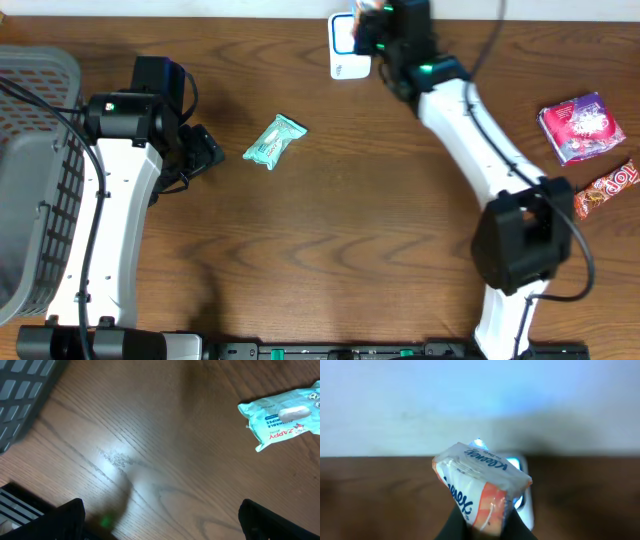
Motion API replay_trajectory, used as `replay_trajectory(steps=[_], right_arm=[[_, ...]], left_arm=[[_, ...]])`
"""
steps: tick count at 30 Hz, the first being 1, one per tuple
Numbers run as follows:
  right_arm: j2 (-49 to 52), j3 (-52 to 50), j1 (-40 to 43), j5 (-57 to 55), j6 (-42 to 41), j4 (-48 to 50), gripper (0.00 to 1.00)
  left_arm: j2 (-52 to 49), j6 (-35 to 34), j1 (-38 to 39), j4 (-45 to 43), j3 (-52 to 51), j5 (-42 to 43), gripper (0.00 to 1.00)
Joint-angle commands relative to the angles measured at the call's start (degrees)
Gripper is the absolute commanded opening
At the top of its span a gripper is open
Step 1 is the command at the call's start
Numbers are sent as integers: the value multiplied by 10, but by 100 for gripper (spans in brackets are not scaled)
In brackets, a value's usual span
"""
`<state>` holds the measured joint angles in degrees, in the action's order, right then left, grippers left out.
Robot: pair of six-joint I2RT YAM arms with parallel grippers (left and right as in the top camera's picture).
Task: Scan the item barcode
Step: 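Raise the tissue pack to the white scanner, then carry the tissue pack right and set it beside the purple-red box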
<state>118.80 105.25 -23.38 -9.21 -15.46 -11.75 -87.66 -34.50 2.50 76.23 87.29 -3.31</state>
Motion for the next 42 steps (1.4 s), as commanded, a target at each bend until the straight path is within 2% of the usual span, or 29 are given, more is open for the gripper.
replay_trajectory(steps=[1,6,12,18,23,30,33,37,42], right_arm=[[85,40,-25,-182,142,-6,1],[175,100,-29,-204,144,-10,1],[177,142,-17,-209,122,-36,1],[151,245,19,-208,107,-174,1],[128,294,74,-202,63,-304,1],[123,290,163,-197,63,-473,1],[123,273,202,-140,63,-527,1],[123,245,251,-67,63,-578,1],[123,215,294,-44,63,-600,1]], left_arm=[[0,1,-1,2,-2,-3,98],[0,1,-1,2,-2,-3,98],[0,1,-1,2,-2,-3,98],[0,1,-1,2,-2,-3,98],[0,1,-1,2,-2,-3,98],[0,1,-1,2,-2,-3,98],[0,1,-1,2,-2,-3,98],[0,1,-1,2,-2,-3,98],[0,1,-1,2,-2,-3,98]])
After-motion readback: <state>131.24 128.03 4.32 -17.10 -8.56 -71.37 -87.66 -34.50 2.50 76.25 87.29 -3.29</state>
